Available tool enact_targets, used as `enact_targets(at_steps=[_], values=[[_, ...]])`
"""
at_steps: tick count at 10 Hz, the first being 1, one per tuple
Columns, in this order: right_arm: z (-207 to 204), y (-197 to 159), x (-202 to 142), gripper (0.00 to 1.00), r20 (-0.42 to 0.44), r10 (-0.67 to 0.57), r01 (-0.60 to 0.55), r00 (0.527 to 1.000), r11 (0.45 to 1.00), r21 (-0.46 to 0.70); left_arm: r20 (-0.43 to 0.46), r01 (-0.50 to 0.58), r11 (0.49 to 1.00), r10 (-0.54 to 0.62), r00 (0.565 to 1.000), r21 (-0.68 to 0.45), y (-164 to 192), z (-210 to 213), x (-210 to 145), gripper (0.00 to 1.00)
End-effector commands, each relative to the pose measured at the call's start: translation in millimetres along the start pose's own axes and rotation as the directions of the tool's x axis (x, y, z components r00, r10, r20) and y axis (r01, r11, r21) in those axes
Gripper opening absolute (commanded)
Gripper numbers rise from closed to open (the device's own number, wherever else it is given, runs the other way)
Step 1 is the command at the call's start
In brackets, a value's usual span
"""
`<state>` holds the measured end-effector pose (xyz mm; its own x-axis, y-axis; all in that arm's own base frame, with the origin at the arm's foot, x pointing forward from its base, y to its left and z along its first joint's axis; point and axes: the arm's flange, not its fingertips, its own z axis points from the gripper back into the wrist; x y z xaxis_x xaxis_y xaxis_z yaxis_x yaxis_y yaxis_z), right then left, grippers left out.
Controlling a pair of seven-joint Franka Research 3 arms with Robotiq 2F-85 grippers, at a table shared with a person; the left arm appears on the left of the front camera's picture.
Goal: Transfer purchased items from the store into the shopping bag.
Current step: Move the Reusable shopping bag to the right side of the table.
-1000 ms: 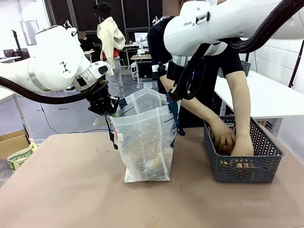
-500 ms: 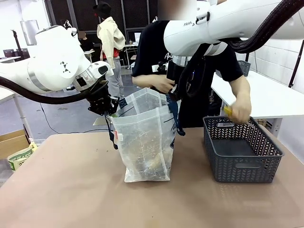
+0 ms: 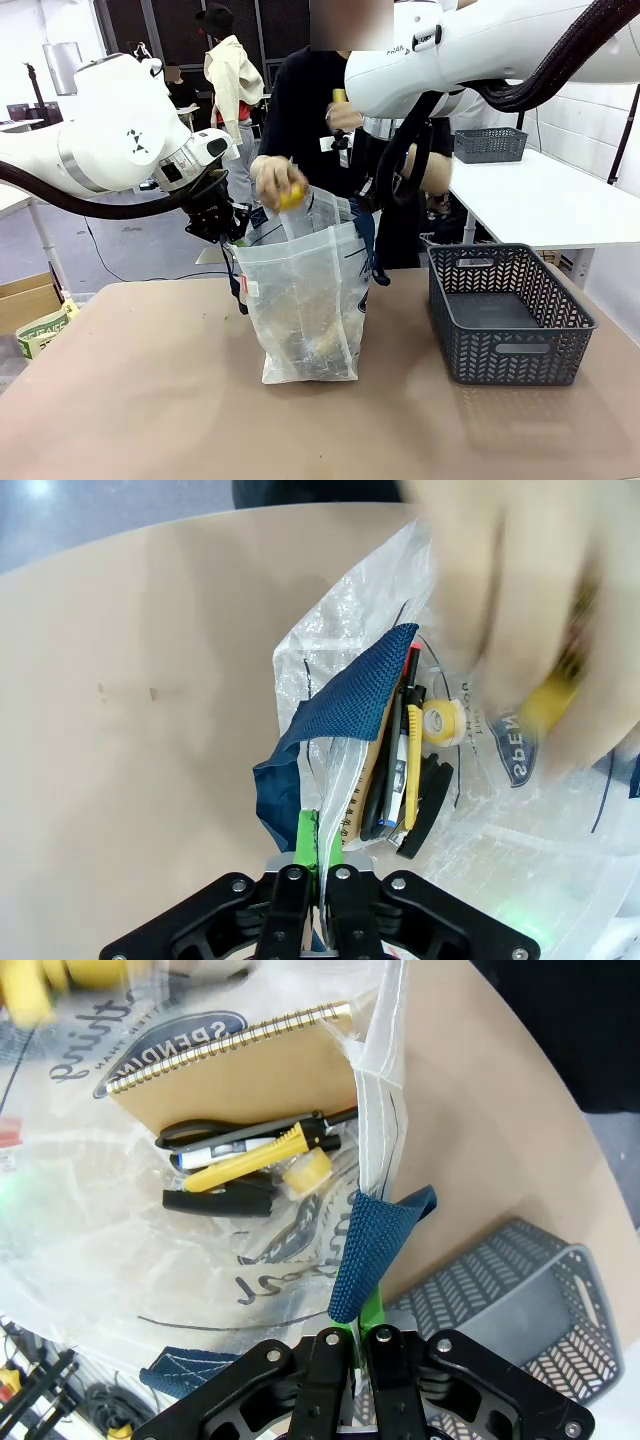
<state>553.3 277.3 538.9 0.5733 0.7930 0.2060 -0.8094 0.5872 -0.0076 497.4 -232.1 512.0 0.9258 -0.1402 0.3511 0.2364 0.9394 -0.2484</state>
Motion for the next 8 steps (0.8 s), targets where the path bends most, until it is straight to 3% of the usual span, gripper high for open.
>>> enact_targets(at_steps=[1,8], values=[[-0.6,-0.3,-0.5,0.00,-0.001,-0.004,0.004,1.000,1.000,0.000,0.004,-0.001,1.000,0.001,1.000,0.000,0.7,0.9,0.1,0.00],[-0.6,-0.3,-0.5,0.00,-0.001,-0.004,0.004,1.000,1.000,0.000,0.004,-0.001,1.000,0.001,1.000,0.000,0.7,0.9,0.1,0.00]])
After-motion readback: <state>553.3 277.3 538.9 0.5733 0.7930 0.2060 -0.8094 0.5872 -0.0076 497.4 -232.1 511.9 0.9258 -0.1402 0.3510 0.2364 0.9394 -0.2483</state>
